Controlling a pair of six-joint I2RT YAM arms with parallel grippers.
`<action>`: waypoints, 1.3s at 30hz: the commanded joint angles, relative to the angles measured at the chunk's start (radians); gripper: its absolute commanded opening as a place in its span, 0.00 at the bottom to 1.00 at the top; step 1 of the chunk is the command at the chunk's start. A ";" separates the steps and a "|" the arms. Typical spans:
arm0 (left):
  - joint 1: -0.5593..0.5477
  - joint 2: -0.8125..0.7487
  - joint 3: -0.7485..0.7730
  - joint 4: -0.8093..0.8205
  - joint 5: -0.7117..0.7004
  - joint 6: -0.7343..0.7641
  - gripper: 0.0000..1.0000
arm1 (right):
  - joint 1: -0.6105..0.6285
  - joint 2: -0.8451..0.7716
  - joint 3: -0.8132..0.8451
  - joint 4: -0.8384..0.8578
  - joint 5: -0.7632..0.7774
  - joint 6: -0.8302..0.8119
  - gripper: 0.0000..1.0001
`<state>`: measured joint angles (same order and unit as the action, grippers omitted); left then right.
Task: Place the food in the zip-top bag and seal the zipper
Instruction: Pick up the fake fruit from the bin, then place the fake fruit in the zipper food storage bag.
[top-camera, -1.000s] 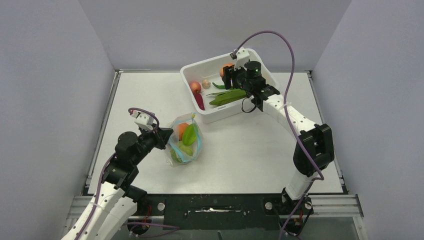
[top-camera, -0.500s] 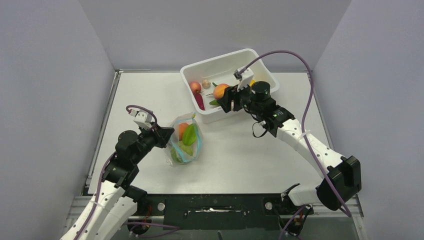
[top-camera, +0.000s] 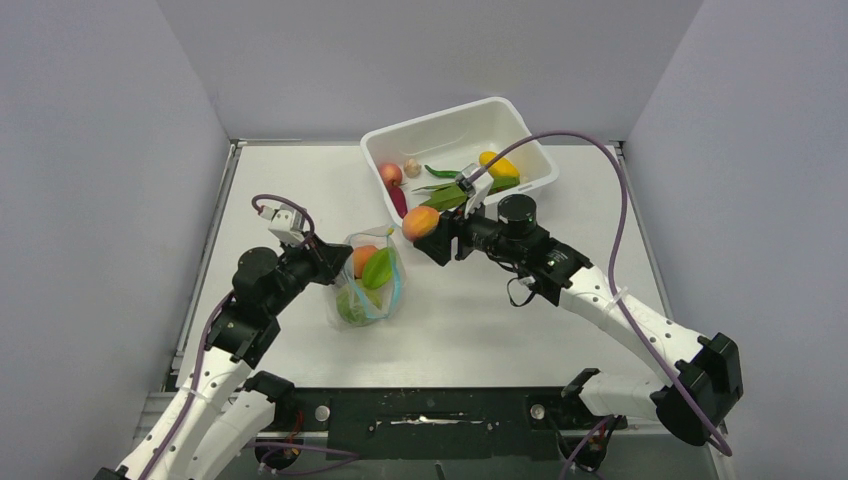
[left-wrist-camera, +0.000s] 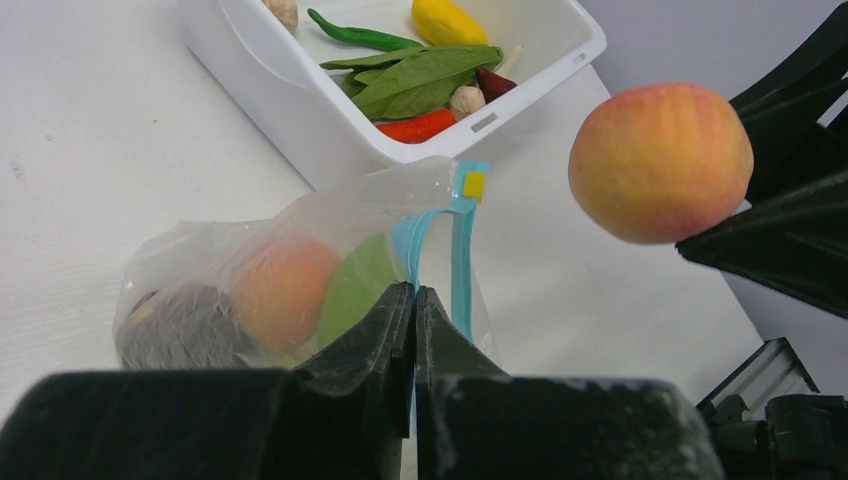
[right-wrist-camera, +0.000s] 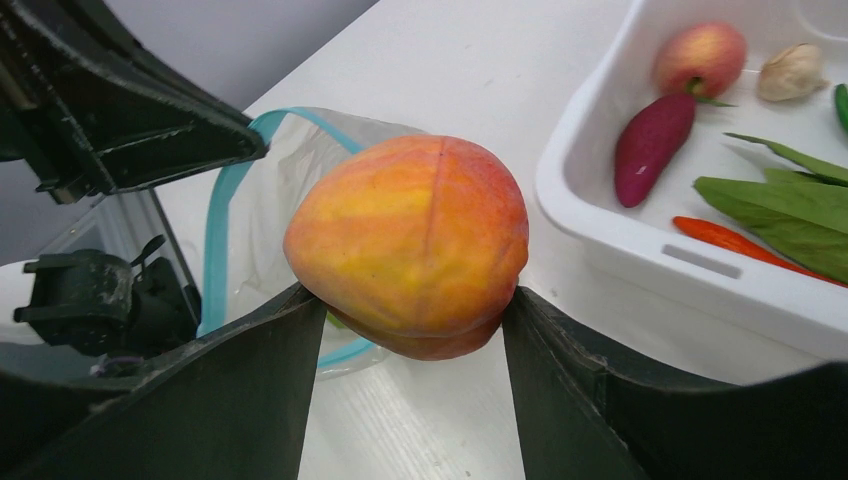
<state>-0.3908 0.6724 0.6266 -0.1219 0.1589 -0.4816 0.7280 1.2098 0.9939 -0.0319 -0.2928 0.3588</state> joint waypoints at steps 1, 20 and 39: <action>0.004 0.007 0.070 0.111 0.033 -0.043 0.00 | 0.061 0.031 0.010 0.130 -0.007 0.056 0.33; 0.003 -0.008 0.072 0.092 0.053 -0.081 0.00 | 0.210 0.315 0.134 0.175 0.179 0.109 0.37; 0.004 -0.044 0.008 0.074 0.012 -0.048 0.00 | 0.214 0.307 0.140 0.161 0.151 0.018 0.87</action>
<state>-0.3908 0.6479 0.6426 -0.1200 0.1837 -0.5533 0.9398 1.6043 1.1061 0.0986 -0.1242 0.4431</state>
